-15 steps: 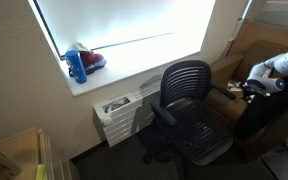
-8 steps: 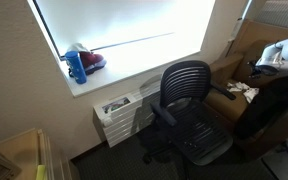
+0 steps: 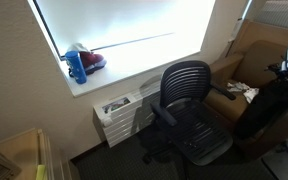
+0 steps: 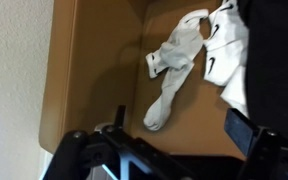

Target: Pick the black garment on the chair, put it on the sofa then move the black chair

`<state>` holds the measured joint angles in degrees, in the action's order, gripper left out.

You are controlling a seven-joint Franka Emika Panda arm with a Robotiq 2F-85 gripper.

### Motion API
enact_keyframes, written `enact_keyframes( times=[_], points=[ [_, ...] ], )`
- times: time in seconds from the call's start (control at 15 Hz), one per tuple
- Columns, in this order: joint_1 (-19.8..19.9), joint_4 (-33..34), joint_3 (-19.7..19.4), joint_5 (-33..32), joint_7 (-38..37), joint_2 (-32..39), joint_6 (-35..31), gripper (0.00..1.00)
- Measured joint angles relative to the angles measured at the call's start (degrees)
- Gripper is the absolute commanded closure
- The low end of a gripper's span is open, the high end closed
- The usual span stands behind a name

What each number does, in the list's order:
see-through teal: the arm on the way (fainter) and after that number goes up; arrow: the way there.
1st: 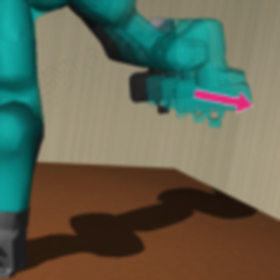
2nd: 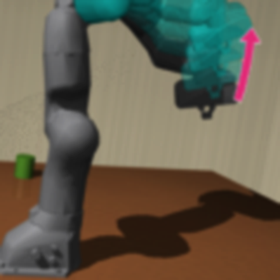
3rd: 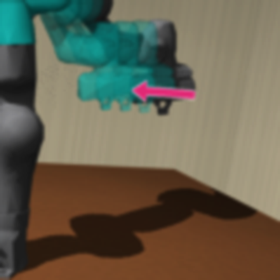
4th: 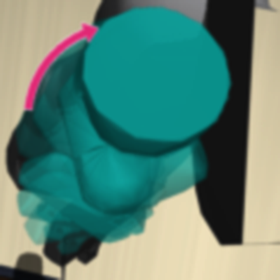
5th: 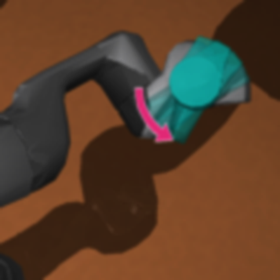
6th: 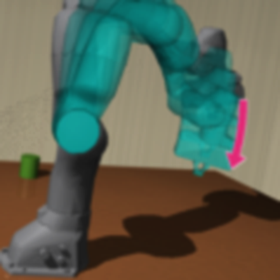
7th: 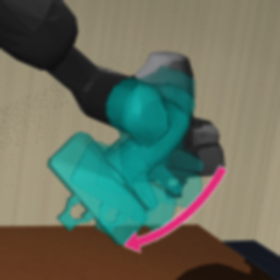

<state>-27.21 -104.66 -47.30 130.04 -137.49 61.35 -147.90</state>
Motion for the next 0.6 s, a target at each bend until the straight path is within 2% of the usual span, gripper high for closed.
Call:
enact_keyframes(
  times=[0.2, 0.4, 0.47, 0.6],
  points=[
    [-2.2, -9.1, -5.7, 2.0, 8.8, -3.7, 5.4, 0.00],
    [-2.3, -12.2, -6.5, 2.2, 10.9, -6.7, 6.7, 0.00],
    [-1.4, -12.0, -4.9, 1.1, 11.8, -7.7, 5.3, 0.00],
    [2.5, -11.5, 2.3, -5.8, 15.0, -11.6, 1.1, 0.00]
  ],
)
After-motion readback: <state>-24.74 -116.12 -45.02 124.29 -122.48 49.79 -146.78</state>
